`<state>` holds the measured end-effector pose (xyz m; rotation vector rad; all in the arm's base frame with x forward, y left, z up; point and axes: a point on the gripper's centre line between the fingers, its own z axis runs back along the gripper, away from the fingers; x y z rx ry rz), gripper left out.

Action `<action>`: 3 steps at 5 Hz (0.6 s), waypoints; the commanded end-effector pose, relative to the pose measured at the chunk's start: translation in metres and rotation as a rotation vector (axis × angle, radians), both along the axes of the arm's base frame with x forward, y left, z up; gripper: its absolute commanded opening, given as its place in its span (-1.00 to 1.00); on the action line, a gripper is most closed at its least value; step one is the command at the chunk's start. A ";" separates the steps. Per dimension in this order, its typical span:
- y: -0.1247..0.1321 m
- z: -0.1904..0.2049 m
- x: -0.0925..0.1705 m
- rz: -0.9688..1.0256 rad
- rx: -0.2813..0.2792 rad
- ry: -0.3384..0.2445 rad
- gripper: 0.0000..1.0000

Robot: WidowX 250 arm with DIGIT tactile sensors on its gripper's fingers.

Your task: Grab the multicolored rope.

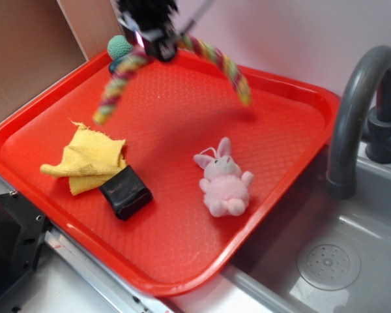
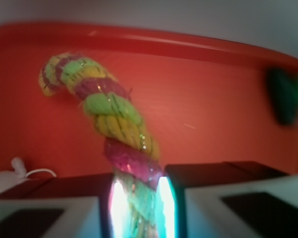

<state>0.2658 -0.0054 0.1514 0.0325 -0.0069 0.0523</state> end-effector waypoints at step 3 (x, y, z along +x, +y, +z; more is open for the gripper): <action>0.037 0.053 -0.022 0.226 0.042 -0.095 1.00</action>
